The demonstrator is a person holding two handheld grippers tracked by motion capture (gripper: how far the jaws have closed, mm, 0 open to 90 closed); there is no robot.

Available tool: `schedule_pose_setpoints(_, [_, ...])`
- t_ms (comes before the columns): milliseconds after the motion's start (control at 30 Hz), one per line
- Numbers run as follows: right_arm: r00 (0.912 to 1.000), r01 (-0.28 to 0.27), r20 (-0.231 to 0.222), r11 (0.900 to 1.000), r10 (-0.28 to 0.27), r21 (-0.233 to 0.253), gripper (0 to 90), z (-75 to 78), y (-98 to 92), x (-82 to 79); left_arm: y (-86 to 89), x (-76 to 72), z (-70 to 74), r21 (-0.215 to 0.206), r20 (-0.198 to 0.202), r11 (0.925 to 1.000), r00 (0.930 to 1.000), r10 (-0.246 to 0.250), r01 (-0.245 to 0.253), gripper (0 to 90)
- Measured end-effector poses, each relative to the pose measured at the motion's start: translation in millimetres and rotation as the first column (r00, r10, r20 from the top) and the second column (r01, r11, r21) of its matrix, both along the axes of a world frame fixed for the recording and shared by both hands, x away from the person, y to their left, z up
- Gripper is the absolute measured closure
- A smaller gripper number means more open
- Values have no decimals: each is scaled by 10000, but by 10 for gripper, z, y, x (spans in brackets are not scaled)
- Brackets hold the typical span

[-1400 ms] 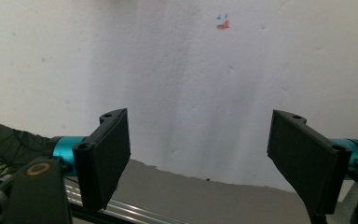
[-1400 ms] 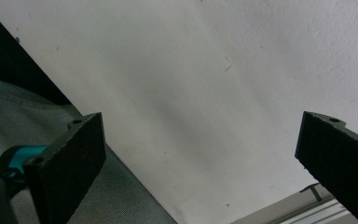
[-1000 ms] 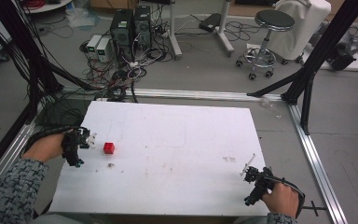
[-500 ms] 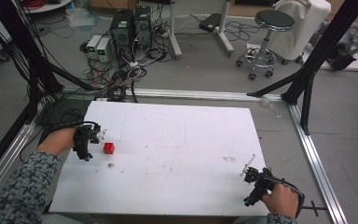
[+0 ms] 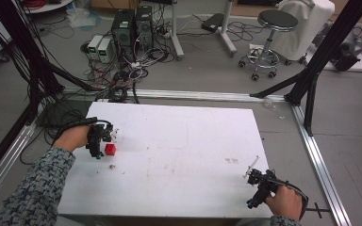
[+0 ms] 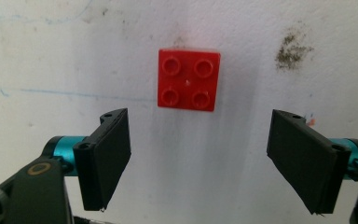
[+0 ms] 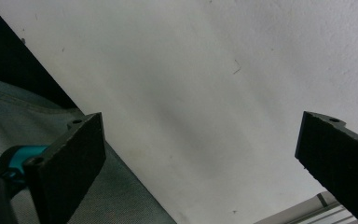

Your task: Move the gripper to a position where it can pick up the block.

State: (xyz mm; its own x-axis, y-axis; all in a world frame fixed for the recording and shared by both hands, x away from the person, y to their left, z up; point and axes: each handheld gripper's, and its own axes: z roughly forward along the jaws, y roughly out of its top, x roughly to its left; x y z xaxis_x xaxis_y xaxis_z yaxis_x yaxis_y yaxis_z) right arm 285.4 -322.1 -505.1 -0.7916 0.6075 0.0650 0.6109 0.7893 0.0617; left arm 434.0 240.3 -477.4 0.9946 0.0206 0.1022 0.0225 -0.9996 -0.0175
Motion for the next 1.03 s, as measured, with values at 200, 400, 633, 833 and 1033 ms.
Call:
schedule_pose_setpoints(200, [10000, -42, -47, 10000, 42, 15, 12, -7, 14, 4, -78, 60, -102, 28, -147, 9997, 9996, -238, 238, 219])
schedule_pose_setpoints(400, [9999, -54, -118, 10000, 54, 3, 11, -22, 23, 0, -124, 104, -197, 170, -284, 9994, 9992, -295, 300, 219])
schedule_pose_setpoints(633, [9999, -64, -159, 10000, 64, -40, 11, -38, 23, 7, -151, 112, -269, 150, -550, 9991, 9978, -376, 385, 219])
schedule_pose_setpoints(833, [9996, -138, -234, 9999, 138, -19, 11, -52, 53, 23, -173, 124, -299, 132, -666, 9985, 9964, -526, 536, 219])
schedule_pose_setpoints(1033, [9998, -174, -120, 9998, 174, -2, 11, -45, 55, 33, -134, 89, -255, -46, -588, 9989, 9972, -471, 469, 218])
